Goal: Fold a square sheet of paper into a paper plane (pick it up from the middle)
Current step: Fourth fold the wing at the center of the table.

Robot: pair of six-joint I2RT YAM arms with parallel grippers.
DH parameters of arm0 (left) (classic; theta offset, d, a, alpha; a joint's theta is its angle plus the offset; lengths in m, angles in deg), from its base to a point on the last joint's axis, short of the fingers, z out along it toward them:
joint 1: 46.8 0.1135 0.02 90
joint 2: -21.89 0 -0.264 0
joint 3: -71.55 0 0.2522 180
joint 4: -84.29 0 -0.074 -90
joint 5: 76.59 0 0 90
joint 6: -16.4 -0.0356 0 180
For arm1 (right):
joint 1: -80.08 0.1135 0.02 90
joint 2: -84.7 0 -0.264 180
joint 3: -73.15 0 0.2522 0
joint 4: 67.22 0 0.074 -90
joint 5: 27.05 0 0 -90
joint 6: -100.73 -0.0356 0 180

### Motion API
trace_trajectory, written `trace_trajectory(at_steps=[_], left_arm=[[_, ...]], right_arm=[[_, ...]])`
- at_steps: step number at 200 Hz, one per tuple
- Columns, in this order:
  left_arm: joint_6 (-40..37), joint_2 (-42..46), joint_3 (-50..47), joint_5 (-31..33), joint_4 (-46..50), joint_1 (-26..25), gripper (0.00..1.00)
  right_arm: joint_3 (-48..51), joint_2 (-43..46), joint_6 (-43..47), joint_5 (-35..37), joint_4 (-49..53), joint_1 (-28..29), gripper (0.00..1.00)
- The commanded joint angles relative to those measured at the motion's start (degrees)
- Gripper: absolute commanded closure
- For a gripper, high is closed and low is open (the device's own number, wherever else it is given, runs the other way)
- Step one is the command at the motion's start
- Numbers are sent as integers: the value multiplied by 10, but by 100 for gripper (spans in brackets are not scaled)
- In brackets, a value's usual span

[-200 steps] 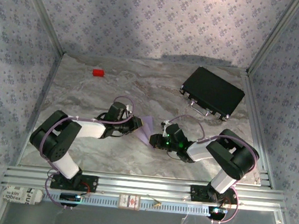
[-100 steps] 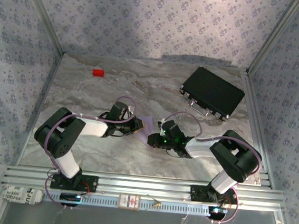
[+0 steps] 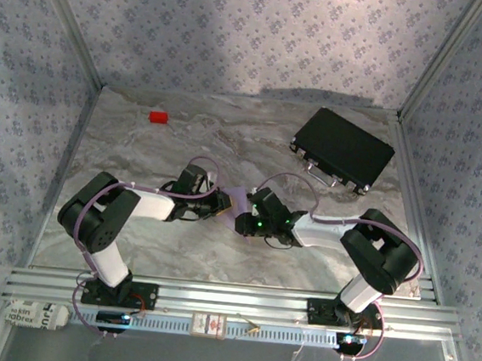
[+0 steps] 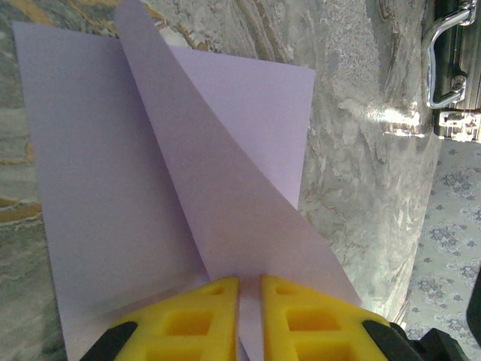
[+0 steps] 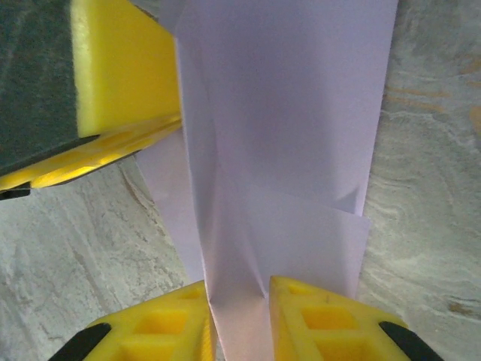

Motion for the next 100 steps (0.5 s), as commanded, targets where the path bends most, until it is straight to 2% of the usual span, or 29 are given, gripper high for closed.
trace_trajectory(at_steps=[1,52,80,100], left_arm=[[-5,-2,13,-13,-15,-1,85],[-5,8,9,-16,-20,-1,85],[-7,23,4,-11,-19,-1,84],[-11,34,2,-4,-12,-1,84]], right_arm=[[-22,-9,19,38,56,9,75],[-41,-16,28,73,84,27,78],[-23,-8,21,65,58,25,84],[11,3,8,31,-5,14,87]])
